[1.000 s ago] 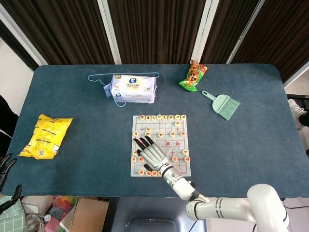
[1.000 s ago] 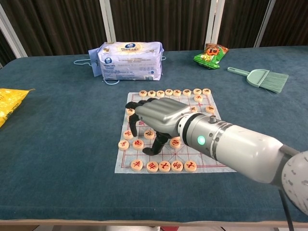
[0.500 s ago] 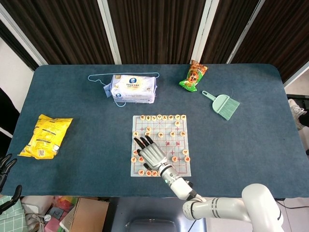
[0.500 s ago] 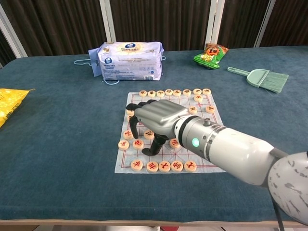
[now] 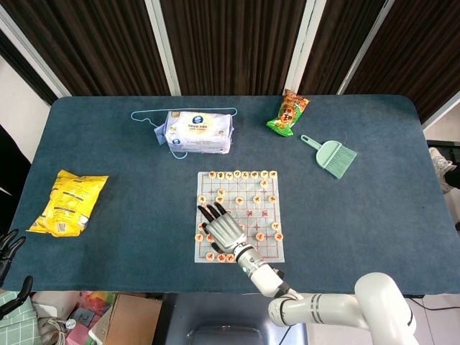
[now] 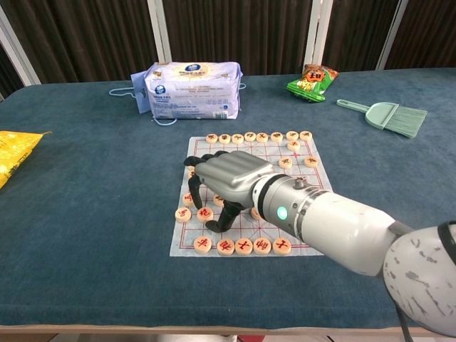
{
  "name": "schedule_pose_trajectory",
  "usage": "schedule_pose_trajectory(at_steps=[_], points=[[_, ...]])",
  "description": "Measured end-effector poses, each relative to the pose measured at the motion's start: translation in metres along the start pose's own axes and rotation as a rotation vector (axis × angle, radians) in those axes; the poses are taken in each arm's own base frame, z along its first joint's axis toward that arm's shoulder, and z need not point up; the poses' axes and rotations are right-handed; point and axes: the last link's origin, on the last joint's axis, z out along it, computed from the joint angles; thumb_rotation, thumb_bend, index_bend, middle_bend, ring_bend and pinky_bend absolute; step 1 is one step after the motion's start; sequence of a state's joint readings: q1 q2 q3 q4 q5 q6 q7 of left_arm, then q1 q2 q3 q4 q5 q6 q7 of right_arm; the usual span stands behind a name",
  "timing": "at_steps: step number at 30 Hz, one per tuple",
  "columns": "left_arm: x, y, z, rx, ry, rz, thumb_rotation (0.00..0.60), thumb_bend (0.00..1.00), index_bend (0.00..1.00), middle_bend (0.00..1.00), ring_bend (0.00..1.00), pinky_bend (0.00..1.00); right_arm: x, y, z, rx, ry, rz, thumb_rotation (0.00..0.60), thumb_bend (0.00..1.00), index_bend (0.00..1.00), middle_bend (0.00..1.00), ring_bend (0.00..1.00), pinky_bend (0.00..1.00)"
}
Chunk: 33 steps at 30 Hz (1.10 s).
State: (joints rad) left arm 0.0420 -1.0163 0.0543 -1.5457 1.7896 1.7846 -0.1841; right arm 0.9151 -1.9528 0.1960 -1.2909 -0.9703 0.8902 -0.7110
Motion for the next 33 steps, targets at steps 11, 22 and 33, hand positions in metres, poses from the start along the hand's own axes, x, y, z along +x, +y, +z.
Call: schedule_pose_trajectory(at_steps=[11, 22, 33], points=[[0.0, 0.0, 0.0, 0.002, -0.001, 0.0, 0.6, 0.46, 0.0, 0.0, 0.0, 0.06, 0.004, 0.001, -0.001, 0.001, 0.016, 0.007, 0.6, 0.47, 0.63, 0.05, 0.0, 0.0], [0.0, 0.0, -0.001, 0.006, -0.001, 0.004, 0.6, 0.45, 0.0, 0.0, 0.0, 0.06, 0.029, 0.018, -0.001, -0.05, 0.08, 0.107, 0.6, 0.47, 0.63, 0.06, 0.0, 0.0], [-0.001, -0.002, 0.001, 0.019, 0.002, 0.009, 0.6, 0.46, 0.0, 0.0, 0.0, 0.06, 0.034, 0.025, 0.03, -0.115, 0.075, 0.123, 0.6, 0.47, 0.63, 0.07, 0.0, 0.0]])
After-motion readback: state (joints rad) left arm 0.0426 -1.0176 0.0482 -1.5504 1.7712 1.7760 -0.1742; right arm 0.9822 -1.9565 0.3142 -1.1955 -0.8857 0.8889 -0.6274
